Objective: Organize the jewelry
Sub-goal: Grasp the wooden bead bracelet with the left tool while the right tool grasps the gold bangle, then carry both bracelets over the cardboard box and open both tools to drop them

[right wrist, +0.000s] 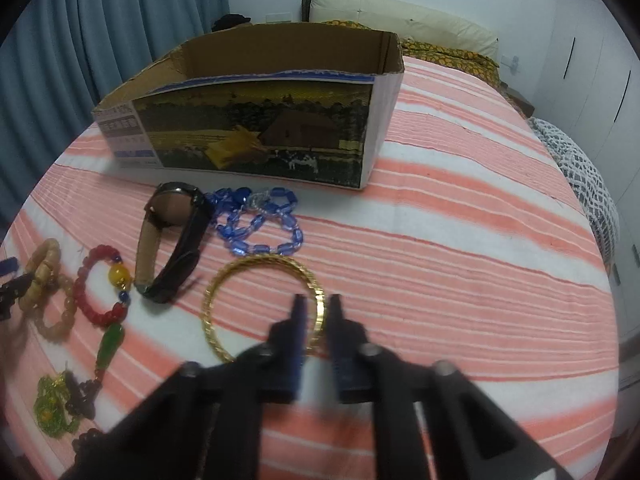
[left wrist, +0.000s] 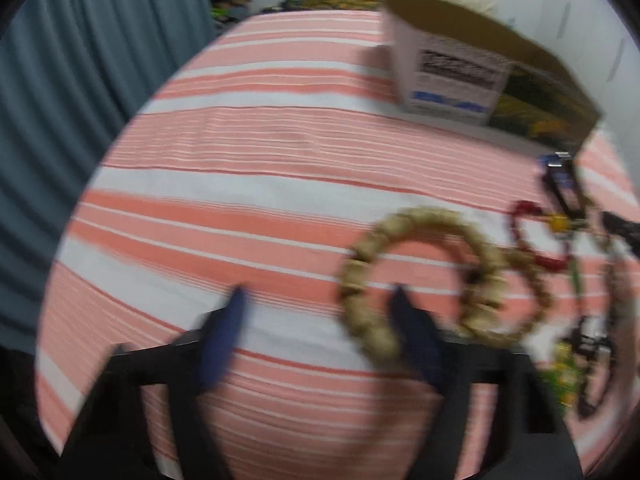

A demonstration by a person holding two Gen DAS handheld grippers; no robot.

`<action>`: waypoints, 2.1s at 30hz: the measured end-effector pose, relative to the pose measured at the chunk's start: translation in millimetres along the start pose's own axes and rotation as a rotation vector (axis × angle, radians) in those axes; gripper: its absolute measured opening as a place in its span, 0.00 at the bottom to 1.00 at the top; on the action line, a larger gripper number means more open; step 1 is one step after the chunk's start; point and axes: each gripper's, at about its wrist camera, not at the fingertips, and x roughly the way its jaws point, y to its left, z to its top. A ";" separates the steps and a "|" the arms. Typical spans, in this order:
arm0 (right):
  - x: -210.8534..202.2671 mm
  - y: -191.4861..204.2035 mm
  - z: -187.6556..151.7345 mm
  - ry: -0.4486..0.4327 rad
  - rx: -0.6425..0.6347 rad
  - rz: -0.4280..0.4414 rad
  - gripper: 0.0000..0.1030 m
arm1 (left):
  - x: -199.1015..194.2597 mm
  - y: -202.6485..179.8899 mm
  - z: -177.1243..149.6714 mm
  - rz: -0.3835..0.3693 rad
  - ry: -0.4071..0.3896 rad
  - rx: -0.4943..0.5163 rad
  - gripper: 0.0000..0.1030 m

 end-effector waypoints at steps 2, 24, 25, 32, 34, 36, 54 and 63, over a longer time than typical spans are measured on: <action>-3.7 -0.4 -3.2 0.003 0.009 0.019 0.06 | -4.2 -10.7 -1.1 -0.015 0.004 0.046 0.13; -103.8 -4.2 71.9 -0.186 0.016 0.164 0.06 | -124.8 -25.3 122.4 -0.353 -0.220 0.000 0.12; -103.1 -3.7 81.9 -0.197 0.020 0.168 0.06 | -129.5 -30.8 137.9 -0.351 -0.241 0.016 0.12; -71.4 -3.3 153.8 -0.222 0.062 0.161 0.06 | -115.4 -68.6 209.1 -0.327 -0.294 0.089 0.12; -52.0 -3.9 173.0 -0.210 0.075 0.154 0.06 | -93.2 -80.0 227.6 -0.334 -0.266 0.088 0.12; -33.1 -6.0 185.1 -0.182 0.099 0.168 0.06 | -72.2 -87.9 238.8 -0.333 -0.234 0.088 0.12; 57.7 -16.1 188.7 -0.031 0.120 0.134 0.10 | 25.5 -117.8 229.8 -0.241 -0.118 0.144 0.16; 12.3 -14.3 173.4 -0.122 0.108 0.064 0.59 | -15.6 -99.6 205.2 -0.135 -0.250 0.118 0.90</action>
